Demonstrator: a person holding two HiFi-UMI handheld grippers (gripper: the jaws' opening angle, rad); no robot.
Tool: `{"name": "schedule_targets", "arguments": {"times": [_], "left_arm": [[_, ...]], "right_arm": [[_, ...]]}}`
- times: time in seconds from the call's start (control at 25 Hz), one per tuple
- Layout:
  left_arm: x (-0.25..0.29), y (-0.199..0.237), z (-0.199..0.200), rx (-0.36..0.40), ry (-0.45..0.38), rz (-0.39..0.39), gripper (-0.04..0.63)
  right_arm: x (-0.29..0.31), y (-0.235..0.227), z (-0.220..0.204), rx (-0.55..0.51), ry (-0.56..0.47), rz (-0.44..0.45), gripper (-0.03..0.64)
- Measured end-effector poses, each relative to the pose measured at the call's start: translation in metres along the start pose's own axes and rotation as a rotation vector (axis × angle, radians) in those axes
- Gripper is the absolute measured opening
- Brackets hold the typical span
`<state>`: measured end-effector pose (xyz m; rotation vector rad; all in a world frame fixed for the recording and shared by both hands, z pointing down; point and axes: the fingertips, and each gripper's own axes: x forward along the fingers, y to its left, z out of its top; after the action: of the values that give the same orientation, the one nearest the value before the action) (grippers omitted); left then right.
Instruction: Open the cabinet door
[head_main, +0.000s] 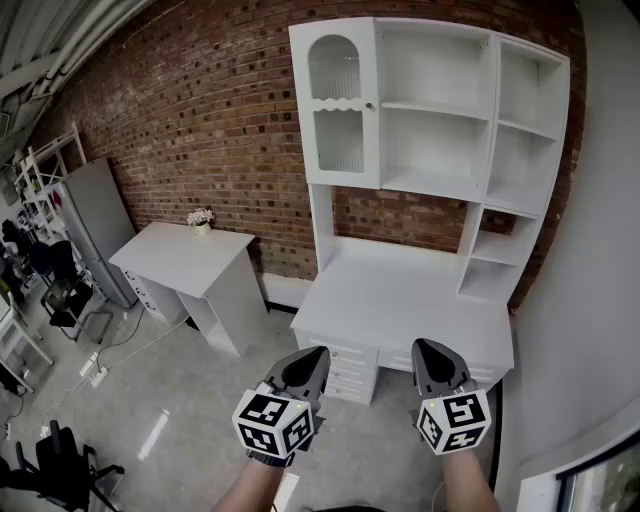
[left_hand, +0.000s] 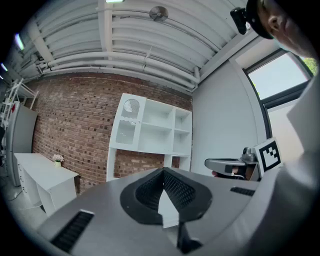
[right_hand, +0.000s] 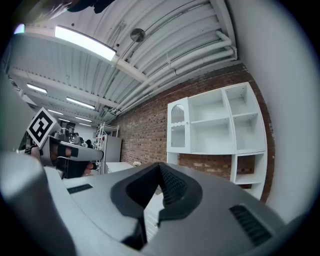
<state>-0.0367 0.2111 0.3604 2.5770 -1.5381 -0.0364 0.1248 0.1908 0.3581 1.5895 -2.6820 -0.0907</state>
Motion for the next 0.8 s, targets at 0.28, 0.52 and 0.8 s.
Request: {"name": "schedule_targets", "arguments": {"times": [0.28,0.52,0.8], "left_arm": [[0.002,-0.009,0.000,0.001,0.000,-0.002,0.006],[0.003,-0.013,0.004,0.010,-0.003,0.008,0.006],[0.008,-0.016,0.010,0.021,-0.017,0.035,0.006]], "right_arm": [[-0.006,-0.005,0.001,-0.001,-0.001,0.003,0.003],[-0.010,-0.011,0.006,0.014,-0.022,0.014,0.003],[-0.017,-0.027,0.012,0.020,-0.045,0.024,0.003]]}}
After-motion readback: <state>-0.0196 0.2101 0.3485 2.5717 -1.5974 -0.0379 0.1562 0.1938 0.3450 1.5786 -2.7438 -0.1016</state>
